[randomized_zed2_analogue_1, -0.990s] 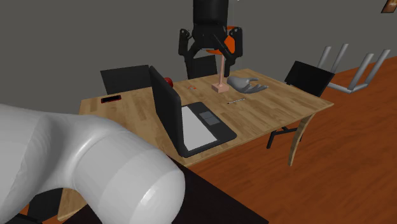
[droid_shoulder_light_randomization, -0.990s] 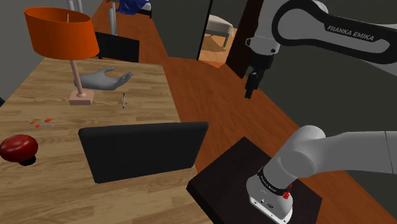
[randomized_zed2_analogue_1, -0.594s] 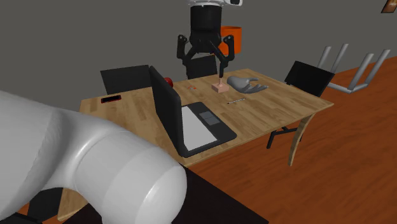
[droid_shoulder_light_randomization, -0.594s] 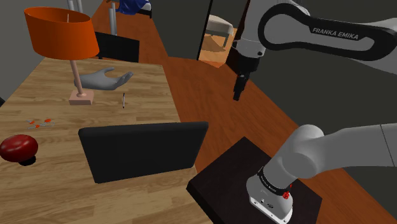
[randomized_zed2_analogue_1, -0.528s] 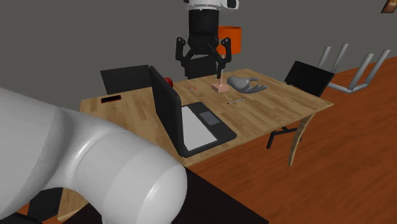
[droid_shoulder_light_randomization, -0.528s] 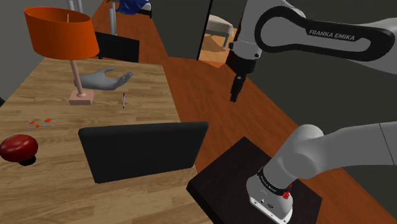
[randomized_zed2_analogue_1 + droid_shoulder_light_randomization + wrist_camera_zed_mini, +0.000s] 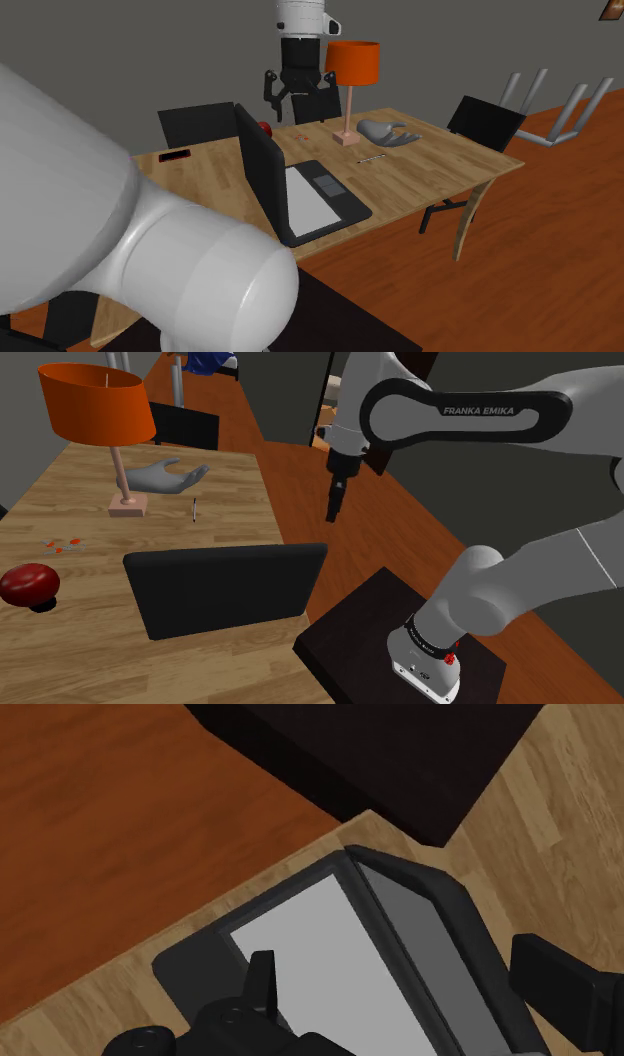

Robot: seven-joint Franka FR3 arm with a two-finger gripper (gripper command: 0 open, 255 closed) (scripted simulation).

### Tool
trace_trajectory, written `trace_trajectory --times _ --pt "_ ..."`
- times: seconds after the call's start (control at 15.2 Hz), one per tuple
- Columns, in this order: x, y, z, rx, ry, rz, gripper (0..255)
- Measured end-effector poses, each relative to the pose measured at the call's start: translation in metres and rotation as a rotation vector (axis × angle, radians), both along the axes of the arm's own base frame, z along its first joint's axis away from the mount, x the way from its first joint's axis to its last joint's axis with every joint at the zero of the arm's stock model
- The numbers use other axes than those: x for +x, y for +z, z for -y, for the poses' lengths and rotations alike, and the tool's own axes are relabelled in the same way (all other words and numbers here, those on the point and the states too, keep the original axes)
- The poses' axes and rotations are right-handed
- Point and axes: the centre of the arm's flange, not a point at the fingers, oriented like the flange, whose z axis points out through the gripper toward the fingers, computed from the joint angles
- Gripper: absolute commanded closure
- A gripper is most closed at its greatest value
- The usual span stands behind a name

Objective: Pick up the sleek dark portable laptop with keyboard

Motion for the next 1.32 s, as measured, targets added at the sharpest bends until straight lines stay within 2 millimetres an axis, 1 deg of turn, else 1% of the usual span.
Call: trace_trajectory --times 0.07,0.4,0.53,0.59,0.73,0.92,1.06,1.32 --pt "0.002 -0.007 -0.013 0.008 0.033 0.004 0" --pt "0.017 -0.025 -0.07 0.052 0.197 0.024 0" --pt "0.021 -0.032 -0.09 0.07 0.262 0.031 0" --pt "0.022 -0.033 -0.1 0.078 0.294 0.035 0" --pt "0.024 -0.041 -0.125 0.095 0.36 0.043 0" --pt "0.019 -0.047 -0.158 0.119 0.448 0.054 0" --pt "0.02 -0.056 -0.164 0.124 0.466 0.056 0" --pt "0.02 -0.076 -0.165 0.125 0.471 0.057 0"
